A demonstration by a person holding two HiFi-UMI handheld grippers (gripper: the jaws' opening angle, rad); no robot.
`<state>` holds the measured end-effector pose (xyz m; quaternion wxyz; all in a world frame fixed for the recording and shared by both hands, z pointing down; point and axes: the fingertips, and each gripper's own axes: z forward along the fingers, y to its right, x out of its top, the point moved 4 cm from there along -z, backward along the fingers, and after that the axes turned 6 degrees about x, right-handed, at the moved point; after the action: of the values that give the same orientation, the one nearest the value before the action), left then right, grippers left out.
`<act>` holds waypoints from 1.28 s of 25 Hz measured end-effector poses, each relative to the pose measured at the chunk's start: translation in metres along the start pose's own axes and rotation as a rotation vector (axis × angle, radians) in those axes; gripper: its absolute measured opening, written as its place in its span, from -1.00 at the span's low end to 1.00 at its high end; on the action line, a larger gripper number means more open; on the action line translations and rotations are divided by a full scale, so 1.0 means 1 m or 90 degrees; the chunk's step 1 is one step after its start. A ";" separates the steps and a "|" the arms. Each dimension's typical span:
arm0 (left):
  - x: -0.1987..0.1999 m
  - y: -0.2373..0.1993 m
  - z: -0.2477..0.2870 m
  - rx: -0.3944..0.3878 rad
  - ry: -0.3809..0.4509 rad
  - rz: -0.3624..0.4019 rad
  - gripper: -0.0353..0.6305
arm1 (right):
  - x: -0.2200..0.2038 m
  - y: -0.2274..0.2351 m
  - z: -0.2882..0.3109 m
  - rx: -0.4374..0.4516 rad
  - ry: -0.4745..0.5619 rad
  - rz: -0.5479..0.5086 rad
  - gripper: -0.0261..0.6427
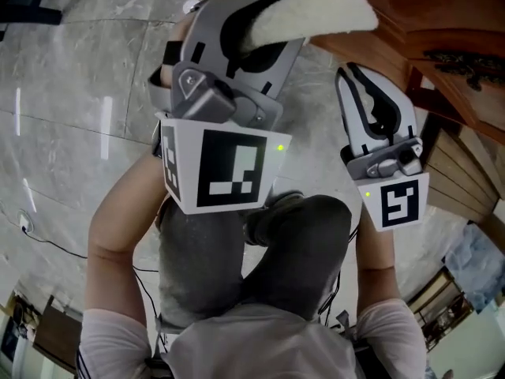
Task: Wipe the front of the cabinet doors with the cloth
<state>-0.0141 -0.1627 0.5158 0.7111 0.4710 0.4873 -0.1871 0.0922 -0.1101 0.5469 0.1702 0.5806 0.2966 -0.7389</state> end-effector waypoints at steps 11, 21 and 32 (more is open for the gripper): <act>0.088 -0.075 -0.095 -0.002 -0.111 0.005 -0.62 | 0.151 -0.033 -0.003 0.055 -0.047 0.080 -0.75; 0.211 -0.159 -0.139 0.017 -0.152 0.002 -0.62 | 0.299 -0.035 -0.018 0.086 -0.039 0.104 -0.75; 0.312 -0.225 -0.164 0.026 -0.191 0.044 -0.62 | 0.407 -0.039 -0.033 0.101 -0.008 0.219 -0.75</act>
<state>-0.1201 -0.0723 0.1219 0.7722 0.4685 0.3551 -0.2410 -0.0151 -0.0216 0.1610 0.2494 0.6299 0.1330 -0.7234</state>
